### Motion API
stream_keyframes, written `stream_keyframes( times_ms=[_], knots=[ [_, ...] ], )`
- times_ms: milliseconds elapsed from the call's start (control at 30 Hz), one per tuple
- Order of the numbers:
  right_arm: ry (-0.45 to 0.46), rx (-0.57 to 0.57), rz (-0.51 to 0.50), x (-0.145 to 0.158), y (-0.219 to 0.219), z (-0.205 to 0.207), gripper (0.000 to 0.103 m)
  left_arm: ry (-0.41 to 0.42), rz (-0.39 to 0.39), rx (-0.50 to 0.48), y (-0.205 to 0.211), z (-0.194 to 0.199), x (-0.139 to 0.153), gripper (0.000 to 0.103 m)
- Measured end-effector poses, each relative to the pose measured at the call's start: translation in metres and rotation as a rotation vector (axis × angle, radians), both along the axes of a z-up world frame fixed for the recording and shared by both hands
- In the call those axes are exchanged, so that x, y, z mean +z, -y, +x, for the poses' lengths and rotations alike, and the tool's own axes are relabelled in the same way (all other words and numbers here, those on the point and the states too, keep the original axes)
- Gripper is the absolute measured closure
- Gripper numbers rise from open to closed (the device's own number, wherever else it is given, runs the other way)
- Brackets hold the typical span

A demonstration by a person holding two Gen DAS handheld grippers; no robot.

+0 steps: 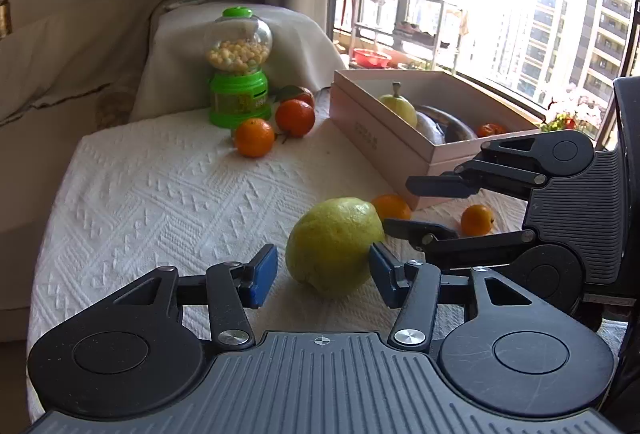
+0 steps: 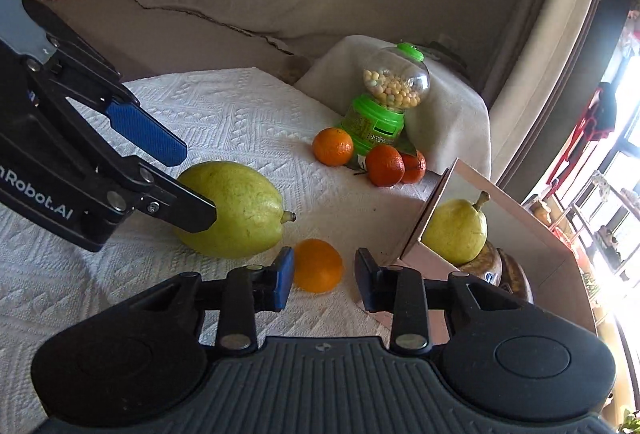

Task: Organize fruits
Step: 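Grasp a mandarin on the table with the right tool while left tool holds the pear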

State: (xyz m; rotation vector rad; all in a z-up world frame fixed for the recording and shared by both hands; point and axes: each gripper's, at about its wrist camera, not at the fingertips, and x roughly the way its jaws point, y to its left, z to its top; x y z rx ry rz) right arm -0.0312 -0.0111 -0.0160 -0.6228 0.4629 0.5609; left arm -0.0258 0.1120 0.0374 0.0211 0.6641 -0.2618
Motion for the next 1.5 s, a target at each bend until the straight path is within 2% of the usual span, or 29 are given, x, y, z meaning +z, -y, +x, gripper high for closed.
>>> stream_keyframes(
  times_ms=[100, 233, 367, 467, 567, 667, 800, 900, 967, 1033, 1200, 1367, 1500],
  knots=[
    [-0.031, 0.000, -0.010, -0.006, -0.004, 0.008, 0.070, -0.015, 0.019, -0.005, 0.003, 0.003, -0.004, 0.060],
    [-0.087, -0.033, 0.063, 0.002, 0.014, 0.007, 0.071, -0.026, 0.025, -0.008, 0.006, 0.005, -0.007, 0.061],
    [-0.140, -0.067, 0.197, 0.025, 0.060, -0.009, 0.071, 0.042, 0.051, -0.023, 0.009, -0.001, 0.012, 0.061],
    [-0.142, -0.143, 0.241, 0.032, 0.094, -0.013, 0.071, 0.096, 0.081, -0.076, 0.015, 0.001, 0.031, 0.061],
    [-0.137, -0.257, 0.246, 0.025, 0.123, -0.007, 0.071, 0.078, 0.191, -0.153, 0.036, 0.013, 0.036, 0.060],
    [-0.194, -0.355, 0.273, 0.010, 0.145, 0.002, 0.071, 0.036, 0.326, -0.227, 0.063, 0.023, 0.028, 0.060],
    [-0.219, -0.372, 0.312, 0.001, 0.153, 0.004, 0.071, 0.027, 0.502, -0.286, 0.086, 0.029, 0.011, 0.051],
    [-0.248, -0.378, 0.325, -0.004, 0.155, 0.006, 0.064, -0.001, 0.571, -0.274, 0.087, 0.037, 0.008, 0.048],
    [-0.246, -0.375, 0.333, -0.004, 0.156, 0.005, 0.059, -0.024, 0.570, -0.241, 0.078, 0.044, 0.008, 0.048],
    [-0.242, -0.379, 0.334, -0.004, 0.156, 0.003, 0.051, -0.046, 0.539, -0.203, 0.065, 0.050, 0.008, 0.046],
    [-0.252, -0.379, 0.333, -0.005, 0.155, 0.005, 0.048, -0.094, 0.397, -0.146, 0.036, 0.068, 0.011, 0.041],
    [-0.253, -0.374, 0.321, -0.005, 0.153, 0.003, 0.044, -0.158, 0.332, -0.093, 0.018, 0.088, 0.002, 0.039],
    [-0.251, -0.374, 0.313, -0.005, 0.152, 0.004, 0.043, -0.193, 0.216, -0.050, 0.006, 0.105, -0.002, 0.039]
  ],
)
